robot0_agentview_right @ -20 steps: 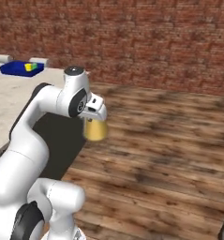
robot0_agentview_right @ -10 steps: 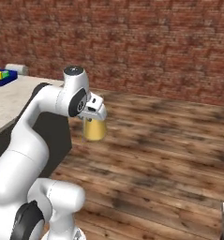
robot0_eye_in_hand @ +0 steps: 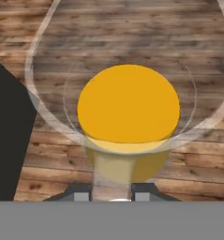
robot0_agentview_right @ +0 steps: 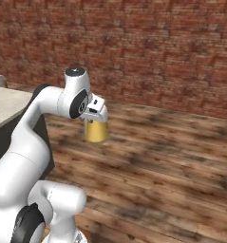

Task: There is a tray on the dining counter. Grab the cup, mug, and pitcher and place them on the tray. The pitcher may be placed next to the tray if it cannot fit the tray.

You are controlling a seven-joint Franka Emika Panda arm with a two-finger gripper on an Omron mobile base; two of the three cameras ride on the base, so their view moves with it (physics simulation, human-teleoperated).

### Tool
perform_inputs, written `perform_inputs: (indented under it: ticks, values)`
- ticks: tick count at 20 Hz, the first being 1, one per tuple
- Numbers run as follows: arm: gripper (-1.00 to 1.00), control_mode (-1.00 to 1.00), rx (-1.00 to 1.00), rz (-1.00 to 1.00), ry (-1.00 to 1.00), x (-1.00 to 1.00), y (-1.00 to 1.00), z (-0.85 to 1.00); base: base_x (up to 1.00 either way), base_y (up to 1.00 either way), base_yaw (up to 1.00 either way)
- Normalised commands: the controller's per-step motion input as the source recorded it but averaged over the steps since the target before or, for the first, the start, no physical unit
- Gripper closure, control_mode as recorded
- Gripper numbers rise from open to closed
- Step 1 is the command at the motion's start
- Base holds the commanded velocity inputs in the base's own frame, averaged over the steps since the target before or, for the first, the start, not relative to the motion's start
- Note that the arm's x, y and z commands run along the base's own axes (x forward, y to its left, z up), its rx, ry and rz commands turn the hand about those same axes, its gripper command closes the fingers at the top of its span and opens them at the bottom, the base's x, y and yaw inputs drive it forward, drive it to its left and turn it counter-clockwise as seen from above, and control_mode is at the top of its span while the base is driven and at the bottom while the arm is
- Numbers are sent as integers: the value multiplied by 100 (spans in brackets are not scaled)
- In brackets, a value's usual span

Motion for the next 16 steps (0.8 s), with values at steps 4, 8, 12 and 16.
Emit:
perform_inputs:
  ticks: [4, 8, 12, 16]
  values:
    - [100, 100, 0, 0, 0, 0, 0, 0, 100, -47, 15]
    - [100, 100, 0, 0, 0, 0, 0, 0, 100, -39, 14]
    - [100, 100, 0, 0, 0, 0, 0, 0, 100, -33, 14]
    - [100, 100, 0, 0, 0, 0, 0, 0, 100, -37, 14]
